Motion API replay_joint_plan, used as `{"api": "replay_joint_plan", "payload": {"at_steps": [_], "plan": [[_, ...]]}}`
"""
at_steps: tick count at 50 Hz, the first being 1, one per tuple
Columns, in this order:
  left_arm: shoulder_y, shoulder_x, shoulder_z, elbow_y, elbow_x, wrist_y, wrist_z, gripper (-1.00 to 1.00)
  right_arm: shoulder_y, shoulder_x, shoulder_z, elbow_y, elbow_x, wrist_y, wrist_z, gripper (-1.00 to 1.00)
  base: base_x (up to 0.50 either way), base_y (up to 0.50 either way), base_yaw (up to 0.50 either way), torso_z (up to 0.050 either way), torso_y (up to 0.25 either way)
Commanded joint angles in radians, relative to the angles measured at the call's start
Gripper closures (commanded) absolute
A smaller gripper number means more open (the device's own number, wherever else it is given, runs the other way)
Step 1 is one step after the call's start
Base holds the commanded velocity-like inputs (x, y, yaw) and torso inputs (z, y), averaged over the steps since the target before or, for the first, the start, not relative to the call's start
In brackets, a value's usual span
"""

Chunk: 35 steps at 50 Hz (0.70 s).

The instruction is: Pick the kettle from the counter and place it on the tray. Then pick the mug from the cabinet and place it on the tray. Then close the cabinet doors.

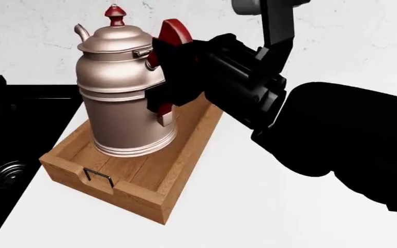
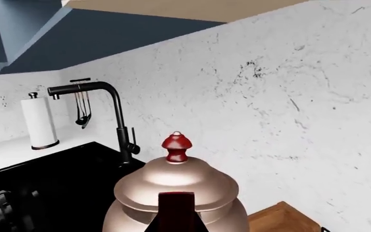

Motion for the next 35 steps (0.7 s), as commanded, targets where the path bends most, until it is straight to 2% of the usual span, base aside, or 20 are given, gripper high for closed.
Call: {"api": "replay_joint_plan", "payload": {"at_steps": [1, 35], "plan": [[0.007, 0.001, -0.004, -0.006, 0.006, 0.004, 0.005, -1.0, -0.044, -0.007, 0.013, 0.017, -0.05, -0.028, -0.035, 1.0, 0.0, 0.0, 0.0, 0.0, 0.0], [0.068, 0.011, -0.043, -0.02, 0.036, 0.027, 0.038, -1.0, -0.143, -0.094, -0.008, 0.131, -0.127, -0.107, -0.165, 1.0, 0.0, 0.0, 0.0, 0.0, 0.001]]}}
